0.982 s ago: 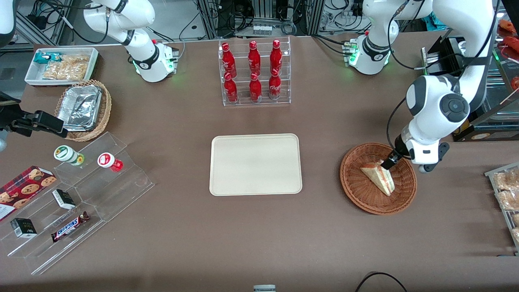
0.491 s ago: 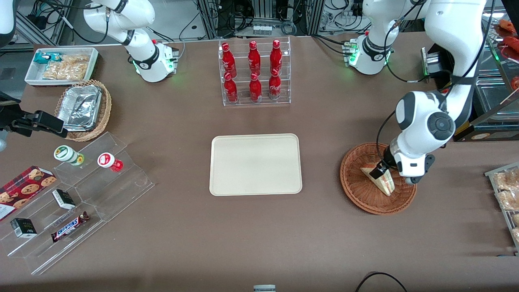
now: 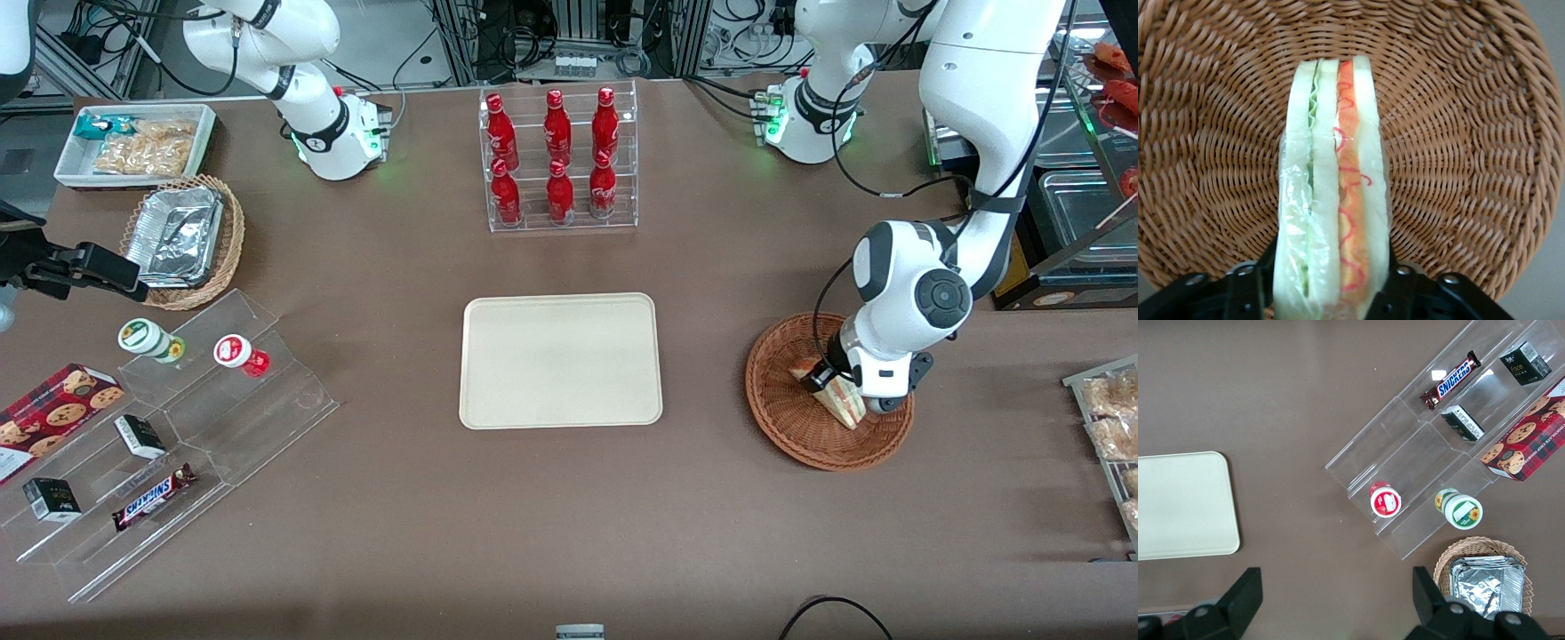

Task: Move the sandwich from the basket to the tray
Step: 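Lower the left gripper and close it on the wrapped sandwich, then lift the sandwich and carry it over the cream tray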

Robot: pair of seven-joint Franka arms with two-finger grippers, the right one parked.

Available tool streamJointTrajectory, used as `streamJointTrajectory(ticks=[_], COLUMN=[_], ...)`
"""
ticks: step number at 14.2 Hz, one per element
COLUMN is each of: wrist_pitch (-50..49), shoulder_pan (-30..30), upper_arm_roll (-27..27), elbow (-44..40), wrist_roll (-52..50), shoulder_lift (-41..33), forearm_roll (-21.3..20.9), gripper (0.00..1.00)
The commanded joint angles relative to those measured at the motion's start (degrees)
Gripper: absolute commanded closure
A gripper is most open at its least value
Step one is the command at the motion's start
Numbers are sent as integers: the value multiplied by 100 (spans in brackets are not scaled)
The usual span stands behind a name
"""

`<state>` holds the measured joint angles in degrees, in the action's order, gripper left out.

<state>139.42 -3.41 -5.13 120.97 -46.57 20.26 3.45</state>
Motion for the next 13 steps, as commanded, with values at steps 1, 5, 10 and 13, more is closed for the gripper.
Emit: streamJointTrajectory(ticks=[1,5,10,13], wrist_pitch=[-519,-1705,-1822,-1848], shoulder_pan=[-28,-344,-1616,-2259], upper_arm_roll=[21,-67,-120,-120], elbow=[-160,-889,-1828,-2593], wrist_roll=[227,933,1795,995], shoulder_lift=[-284,-356,397,1005], forearm_roll=[24,7,-20,-213], gripper=[89,89,98,100])
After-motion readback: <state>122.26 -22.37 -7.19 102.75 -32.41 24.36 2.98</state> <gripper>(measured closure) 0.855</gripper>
